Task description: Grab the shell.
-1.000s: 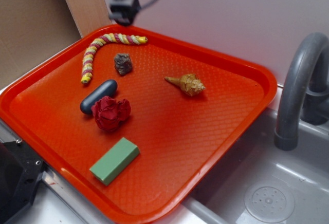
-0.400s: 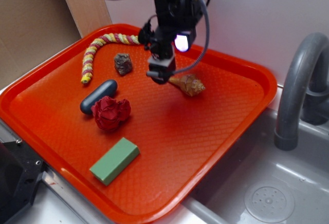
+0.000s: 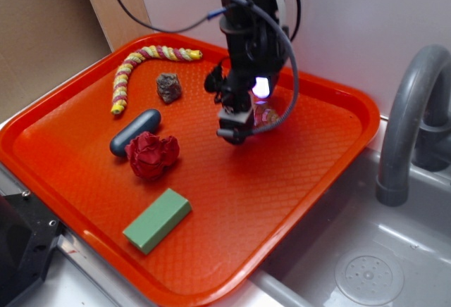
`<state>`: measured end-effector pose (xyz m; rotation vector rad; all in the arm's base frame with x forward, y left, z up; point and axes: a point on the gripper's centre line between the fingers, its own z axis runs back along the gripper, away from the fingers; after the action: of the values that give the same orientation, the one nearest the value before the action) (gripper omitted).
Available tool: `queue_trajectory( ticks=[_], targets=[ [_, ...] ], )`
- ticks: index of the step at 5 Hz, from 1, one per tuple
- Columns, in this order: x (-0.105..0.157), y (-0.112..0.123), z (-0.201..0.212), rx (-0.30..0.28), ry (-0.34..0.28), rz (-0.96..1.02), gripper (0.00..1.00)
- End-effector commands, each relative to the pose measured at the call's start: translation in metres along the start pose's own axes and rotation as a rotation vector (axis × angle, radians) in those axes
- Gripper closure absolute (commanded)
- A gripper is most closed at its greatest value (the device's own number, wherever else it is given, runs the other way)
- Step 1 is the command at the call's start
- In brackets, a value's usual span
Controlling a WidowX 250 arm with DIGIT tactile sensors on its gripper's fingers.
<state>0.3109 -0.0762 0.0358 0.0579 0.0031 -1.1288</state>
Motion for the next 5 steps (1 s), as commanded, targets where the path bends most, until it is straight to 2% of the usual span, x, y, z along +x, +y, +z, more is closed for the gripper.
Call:
queue_trajectory(
  ticks=[1, 2, 3, 4, 5],
  targets=[
    [0.015, -0.018, 0.009, 0.028, -0.082, -0.053, 1.00],
    [0.010, -0.014, 0.018, 0.056, -0.095, -0.001, 1.00],
    [-0.009, 0.002, 0.045, 0.146, -0.109, 0.249, 1.00],
    [-0.035, 0.011, 0.094, 0.204, -0.155, 0.503, 1.00],
    [-0.063, 0.007, 0.143, 0.224, -0.115, 0.750, 1.00]
  ],
)
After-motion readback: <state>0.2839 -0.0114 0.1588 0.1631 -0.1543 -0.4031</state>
